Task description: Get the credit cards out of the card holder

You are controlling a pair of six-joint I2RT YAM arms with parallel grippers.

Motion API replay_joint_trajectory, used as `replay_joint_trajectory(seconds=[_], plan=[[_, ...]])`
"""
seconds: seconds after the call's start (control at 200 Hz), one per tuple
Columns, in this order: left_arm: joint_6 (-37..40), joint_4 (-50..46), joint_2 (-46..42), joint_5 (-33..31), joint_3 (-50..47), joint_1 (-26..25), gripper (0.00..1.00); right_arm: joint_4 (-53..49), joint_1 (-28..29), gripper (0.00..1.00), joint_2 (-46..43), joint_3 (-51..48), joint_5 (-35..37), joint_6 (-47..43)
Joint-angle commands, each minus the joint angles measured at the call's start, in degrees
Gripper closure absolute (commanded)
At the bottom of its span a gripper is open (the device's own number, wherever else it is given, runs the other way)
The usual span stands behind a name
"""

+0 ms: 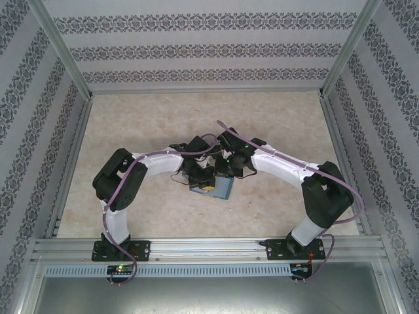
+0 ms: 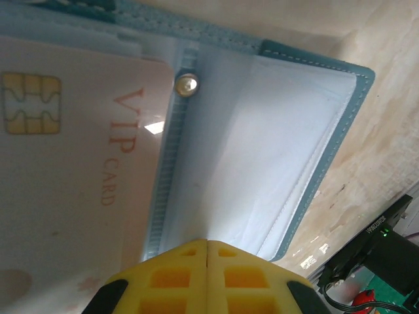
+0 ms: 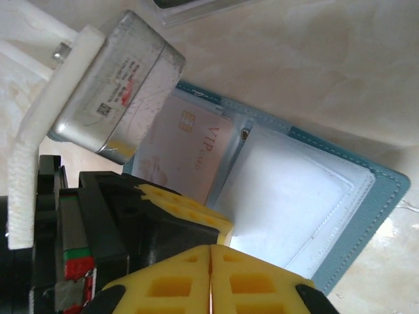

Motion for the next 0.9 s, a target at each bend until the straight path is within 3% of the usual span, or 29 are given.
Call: replay_joint_trajectory(seconds=[0.0, 0.345, 0.894], plan=[[-0.9, 2.0, 0.0, 1.4, -0.8, -0.8, 1.0, 4.6, -1.1, 0.91, 2.4, -2.8, -2.4, 2.8], [0.3, 0.2, -4.5, -2.1, -1.5, -0.4, 1.0, 10.6, -1.7, 0.92, 5.8, -3.7, -6.4, 5.3], [2.6, -5.6, -13.6, -8.4, -5.9, 5.4, 1.0, 10.9, 0.0, 0.91, 11.1, 2.1, -9.1, 5.3]])
